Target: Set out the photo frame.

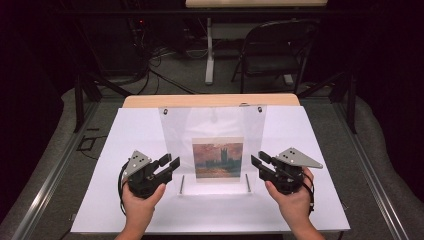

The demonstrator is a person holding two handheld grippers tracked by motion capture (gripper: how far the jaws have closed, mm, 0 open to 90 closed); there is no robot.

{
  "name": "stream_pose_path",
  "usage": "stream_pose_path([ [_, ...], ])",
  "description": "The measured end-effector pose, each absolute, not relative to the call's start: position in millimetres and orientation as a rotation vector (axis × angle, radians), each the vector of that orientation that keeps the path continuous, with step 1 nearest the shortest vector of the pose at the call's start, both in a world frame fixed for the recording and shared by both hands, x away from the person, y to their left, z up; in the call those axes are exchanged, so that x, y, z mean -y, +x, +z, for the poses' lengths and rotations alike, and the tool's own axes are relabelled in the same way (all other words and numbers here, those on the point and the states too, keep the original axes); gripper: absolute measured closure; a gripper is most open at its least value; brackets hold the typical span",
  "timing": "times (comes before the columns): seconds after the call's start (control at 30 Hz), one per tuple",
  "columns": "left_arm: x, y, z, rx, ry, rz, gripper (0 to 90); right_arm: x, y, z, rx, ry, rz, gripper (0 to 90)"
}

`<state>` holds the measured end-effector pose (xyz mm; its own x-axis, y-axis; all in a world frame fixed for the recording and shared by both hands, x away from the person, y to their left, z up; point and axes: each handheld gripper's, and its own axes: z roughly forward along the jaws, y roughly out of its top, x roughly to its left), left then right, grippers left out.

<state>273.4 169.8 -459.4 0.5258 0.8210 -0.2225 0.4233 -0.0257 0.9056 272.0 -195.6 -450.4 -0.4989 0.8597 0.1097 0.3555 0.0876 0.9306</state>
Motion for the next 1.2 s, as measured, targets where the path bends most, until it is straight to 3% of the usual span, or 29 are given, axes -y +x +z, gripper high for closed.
stream_pose_path([
  [0.57,-199,258,-470,-1.083,1.646,0.484,57.3,223,262,-460,-1.879,1.230,1.431,59.9],
  [0.93,-217,271,-509,-1.149,1.671,0.554,48.9,241,271,-500,-1.846,1.268,1.301,50.3],
  [1.2,-221,279,-527,-1.212,1.685,0.533,44.5,237,282,-521,-1.911,1.268,1.235,45.5],
])
